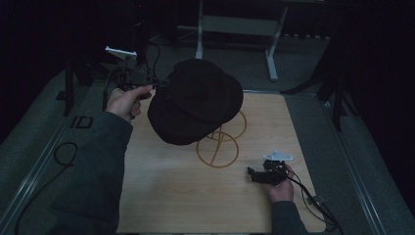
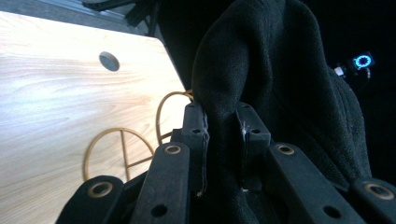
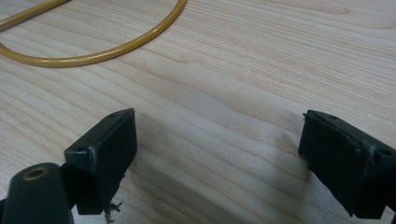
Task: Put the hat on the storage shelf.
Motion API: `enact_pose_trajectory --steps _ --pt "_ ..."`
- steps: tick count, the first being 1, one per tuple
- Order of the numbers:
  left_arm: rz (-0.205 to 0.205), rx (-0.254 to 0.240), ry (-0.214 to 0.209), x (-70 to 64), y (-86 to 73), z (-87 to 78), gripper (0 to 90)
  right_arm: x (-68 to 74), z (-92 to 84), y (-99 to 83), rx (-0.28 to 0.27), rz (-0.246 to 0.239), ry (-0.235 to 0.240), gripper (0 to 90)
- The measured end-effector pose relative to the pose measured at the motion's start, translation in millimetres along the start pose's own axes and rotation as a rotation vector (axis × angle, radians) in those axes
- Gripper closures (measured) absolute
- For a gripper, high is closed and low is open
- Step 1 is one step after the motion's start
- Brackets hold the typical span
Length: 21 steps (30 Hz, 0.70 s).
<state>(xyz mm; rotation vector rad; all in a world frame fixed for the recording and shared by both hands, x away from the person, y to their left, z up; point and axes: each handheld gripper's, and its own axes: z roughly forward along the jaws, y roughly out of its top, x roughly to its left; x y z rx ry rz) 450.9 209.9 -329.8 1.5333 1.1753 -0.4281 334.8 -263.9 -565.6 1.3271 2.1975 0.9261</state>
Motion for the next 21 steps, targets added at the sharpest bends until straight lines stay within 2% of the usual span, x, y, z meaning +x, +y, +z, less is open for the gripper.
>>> enact_pose_trajectory --steps 7,14,17,21 --pt "-0.007 0.005 -0.023 -2.0 -0.5 13.0 76.9 0.0 0.6 0.6 0.0 -0.002 0.001 11.4" --pt "0.025 0.032 0.009 -15.8 8.6 30.1 76.7 -0.1 0.6 0.6 0.001 -0.004 0.001 11.5" --pt "0.022 0.035 0.005 -19.3 10.7 36.6 76.7 0.0 0.6 0.6 0.0 -0.002 0.002 11.5" --pt "0.008 0.035 -0.004 -17.0 10.4 43.7 76.7 0.0 0.6 0.6 0.0 -0.002 0.001 11.5"
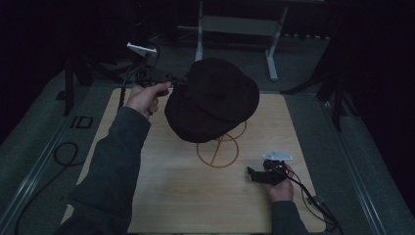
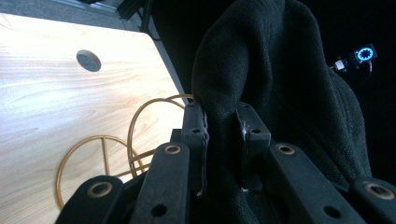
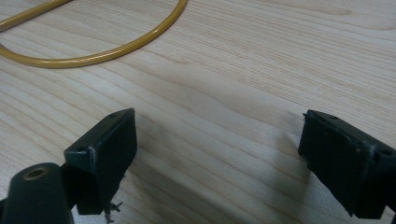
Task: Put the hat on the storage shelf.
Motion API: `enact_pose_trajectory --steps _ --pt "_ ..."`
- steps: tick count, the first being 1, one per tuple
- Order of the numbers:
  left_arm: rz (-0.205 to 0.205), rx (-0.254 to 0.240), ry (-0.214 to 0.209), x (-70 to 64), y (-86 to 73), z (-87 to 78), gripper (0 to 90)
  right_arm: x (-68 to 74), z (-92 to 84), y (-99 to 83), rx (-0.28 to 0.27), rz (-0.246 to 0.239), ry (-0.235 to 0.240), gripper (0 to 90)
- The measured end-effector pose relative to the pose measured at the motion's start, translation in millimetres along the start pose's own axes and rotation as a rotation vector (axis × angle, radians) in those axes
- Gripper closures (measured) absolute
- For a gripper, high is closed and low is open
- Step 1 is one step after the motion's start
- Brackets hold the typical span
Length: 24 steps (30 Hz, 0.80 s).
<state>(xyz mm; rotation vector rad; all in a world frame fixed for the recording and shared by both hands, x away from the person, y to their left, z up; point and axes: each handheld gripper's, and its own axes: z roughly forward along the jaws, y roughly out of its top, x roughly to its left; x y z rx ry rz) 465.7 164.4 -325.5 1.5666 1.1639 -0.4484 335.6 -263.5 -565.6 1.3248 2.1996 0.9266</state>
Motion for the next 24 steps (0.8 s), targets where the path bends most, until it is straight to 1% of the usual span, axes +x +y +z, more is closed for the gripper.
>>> enact_pose_trajectory --steps 2,5,10,14,16,24 --pt "-0.004 -0.001 0.0 0.8 0.0 2.5 76.7 0.0 0.0 0.0 0.0 0.0 0.0 11.5" --pt "0.002 0.0 -0.001 2.7 0.1 7.0 76.7 0.1 0.0 0.0 0.0 0.001 -0.001 11.5" --pt "-0.008 0.002 0.002 6.2 -0.2 13.9 76.6 0.2 0.1 0.0 -0.001 0.002 -0.001 11.5" --pt "-0.013 0.007 -0.004 8.4 -0.8 20.5 76.5 0.3 -0.1 -0.1 0.0 0.0 0.0 11.5" --pt "-0.022 0.009 -0.005 10.3 -0.9 23.9 76.5 0.3 -0.1 -0.1 0.0 0.0 0.0 11.5" --pt "-0.037 0.038 -0.017 15.5 -1.4 41.6 76.3 0.4 0.0 0.0 -0.001 0.002 0.0 11.5"
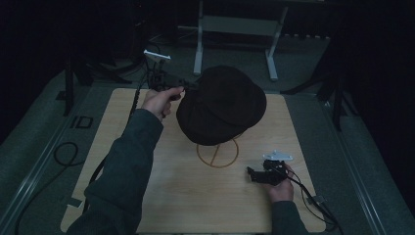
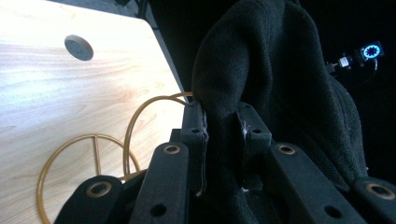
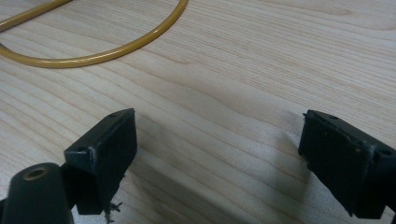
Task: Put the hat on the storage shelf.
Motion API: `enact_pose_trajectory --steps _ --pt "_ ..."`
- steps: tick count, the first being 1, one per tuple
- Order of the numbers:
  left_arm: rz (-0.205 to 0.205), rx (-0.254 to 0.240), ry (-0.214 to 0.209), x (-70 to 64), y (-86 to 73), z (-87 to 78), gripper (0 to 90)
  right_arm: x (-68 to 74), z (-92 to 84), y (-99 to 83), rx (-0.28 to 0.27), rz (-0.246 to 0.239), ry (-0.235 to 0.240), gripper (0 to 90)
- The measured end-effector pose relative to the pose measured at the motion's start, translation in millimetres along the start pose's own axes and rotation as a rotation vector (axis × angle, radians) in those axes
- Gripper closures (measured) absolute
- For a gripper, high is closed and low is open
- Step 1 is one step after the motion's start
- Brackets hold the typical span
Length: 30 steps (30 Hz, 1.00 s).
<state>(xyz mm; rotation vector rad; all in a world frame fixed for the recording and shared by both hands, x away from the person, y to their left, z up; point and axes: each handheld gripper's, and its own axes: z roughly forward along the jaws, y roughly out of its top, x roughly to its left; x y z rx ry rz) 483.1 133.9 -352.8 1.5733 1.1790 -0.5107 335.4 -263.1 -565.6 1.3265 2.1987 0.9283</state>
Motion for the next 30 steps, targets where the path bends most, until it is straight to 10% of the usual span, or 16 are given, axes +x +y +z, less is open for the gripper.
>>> enact_pose_trajectory --steps 30 --pt "-0.062 -0.021 0.047 51.4 -9.8 26.8 79.0 1.0 -0.4 -0.6 -0.003 -0.003 0.003 11.5"
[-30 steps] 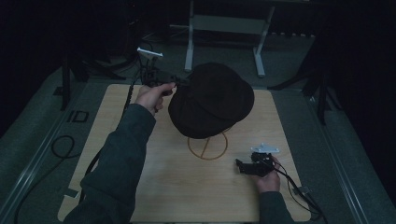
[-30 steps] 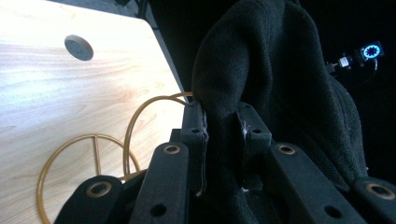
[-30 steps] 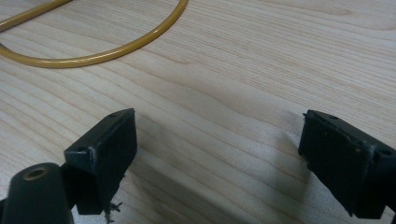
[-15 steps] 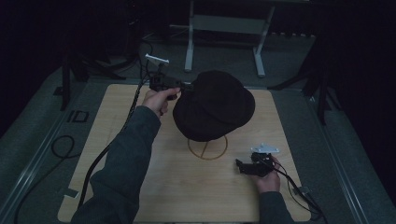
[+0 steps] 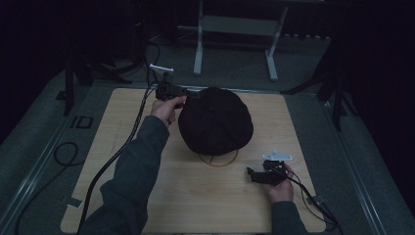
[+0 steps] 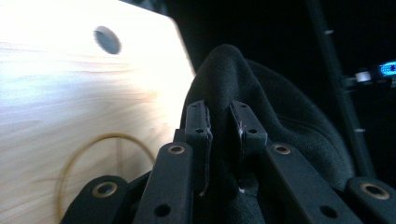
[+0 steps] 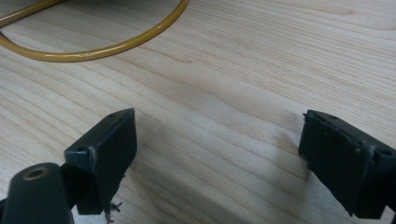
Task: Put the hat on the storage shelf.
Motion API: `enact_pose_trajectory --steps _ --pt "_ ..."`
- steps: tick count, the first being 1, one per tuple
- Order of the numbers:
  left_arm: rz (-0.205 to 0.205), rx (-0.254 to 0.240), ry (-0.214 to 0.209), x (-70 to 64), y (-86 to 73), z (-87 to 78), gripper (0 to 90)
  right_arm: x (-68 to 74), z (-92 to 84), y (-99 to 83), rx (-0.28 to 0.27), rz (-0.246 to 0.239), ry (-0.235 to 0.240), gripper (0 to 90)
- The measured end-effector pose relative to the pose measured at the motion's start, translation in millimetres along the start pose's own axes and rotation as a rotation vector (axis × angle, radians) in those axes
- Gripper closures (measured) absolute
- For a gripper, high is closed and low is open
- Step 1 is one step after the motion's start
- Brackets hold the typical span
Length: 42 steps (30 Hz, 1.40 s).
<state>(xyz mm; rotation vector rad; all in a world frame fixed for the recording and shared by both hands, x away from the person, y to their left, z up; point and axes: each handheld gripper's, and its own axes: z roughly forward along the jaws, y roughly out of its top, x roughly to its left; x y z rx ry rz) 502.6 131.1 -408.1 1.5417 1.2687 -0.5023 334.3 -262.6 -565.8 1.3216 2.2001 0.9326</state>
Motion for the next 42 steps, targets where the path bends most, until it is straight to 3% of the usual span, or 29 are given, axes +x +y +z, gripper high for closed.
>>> enact_pose_trajectory --steps 5,8,11,14,17,29,32,34,35,36,37,39,40,42 --pt "-0.002 0.005 0.02 7.2 -4.1 2.0 78.4 0.1 -0.1 -0.1 0.0 0.0 0.0 11.5" --pt "-0.007 -0.003 0.041 11.8 -5.8 1.9 73.5 0.3 -0.3 -0.2 0.001 -0.001 0.001 11.5" --pt "-0.013 -0.002 0.079 14.9 -6.5 -0.4 67.8 0.3 -0.3 -0.2 0.001 -0.001 0.001 11.5" --pt "0.007 0.005 0.153 13.2 -6.7 -3.7 60.8 0.3 -0.3 -0.2 0.001 -0.001 0.001 11.5" --pt "0.023 -0.008 0.183 12.9 -6.6 -8.5 56.3 0.4 -0.3 -0.2 0.001 -0.001 0.001 11.5" --pt "0.146 -0.009 0.368 9.7 -7.3 -26.9 53.5 0.3 -0.3 -0.2 0.001 -0.001 0.001 11.5" --pt "0.165 -0.003 0.391 8.2 -7.6 -29.8 54.0 0.3 -0.3 -0.2 0.001 0.0 0.001 11.5" --pt "0.206 -0.012 0.452 3.5 -8.7 -38.8 54.5 0.3 -0.4 -0.2 0.001 0.0 0.001 11.5" --pt "0.206 -0.012 0.452 3.5 -8.7 -38.8 54.5 0.3 -0.4 -0.2 0.001 0.0 0.001 11.5" --pt "0.231 -0.012 0.49 1.5 -10.0 -43.1 54.5 0.5 -0.4 -0.2 0.001 0.001 0.001 11.5" --pt "0.231 -0.012 0.49 1.5 -10.0 -43.1 54.5 0.5 -0.4 -0.2 0.001 0.001 0.001 11.5" --pt "0.278 -0.005 0.553 -0.2 -13.6 -49.1 54.5 0.5 -0.3 -0.2 0.001 0.001 0.001 11.5" --pt "0.278 -0.005 0.553 -0.2 -13.6 -49.1 54.5 0.5 -0.3 -0.2 0.001 0.001 0.001 11.5" --pt "0.316 0.004 0.602 -0.9 -16.8 -51.8 54.4 0.5 -0.3 -0.2 0.001 0.001 0.001 11.5"
